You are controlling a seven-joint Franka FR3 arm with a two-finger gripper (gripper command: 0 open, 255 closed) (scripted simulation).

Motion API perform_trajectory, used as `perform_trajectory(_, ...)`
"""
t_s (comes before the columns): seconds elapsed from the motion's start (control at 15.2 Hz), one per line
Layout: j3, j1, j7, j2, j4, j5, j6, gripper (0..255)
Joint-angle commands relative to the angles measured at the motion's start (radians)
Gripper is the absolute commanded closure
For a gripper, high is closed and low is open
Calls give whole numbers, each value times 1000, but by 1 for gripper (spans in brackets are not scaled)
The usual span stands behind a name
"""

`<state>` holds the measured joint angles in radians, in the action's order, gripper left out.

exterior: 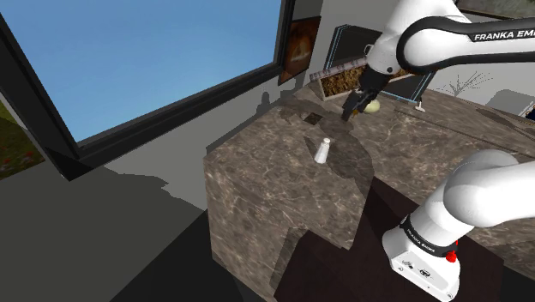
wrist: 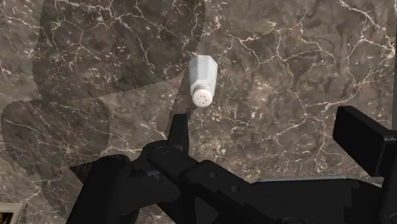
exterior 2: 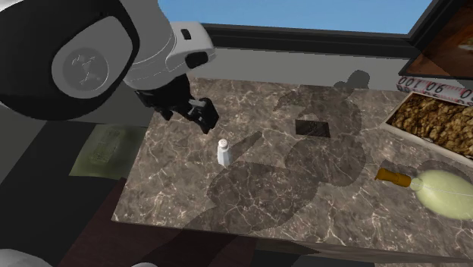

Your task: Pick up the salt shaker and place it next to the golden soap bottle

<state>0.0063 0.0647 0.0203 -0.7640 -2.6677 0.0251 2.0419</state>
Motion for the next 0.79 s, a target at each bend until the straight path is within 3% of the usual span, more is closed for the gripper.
perform_trajectory(0.0, -2, 9, -10, 41, -52, 3, 108, 0)
perform_trajectory(0.33, -14, 38, -26, 171, -144, 18, 357, 0)
perform_trajectory(0.73, -26, 78, -49, 419, -188, 40, 683, 0)
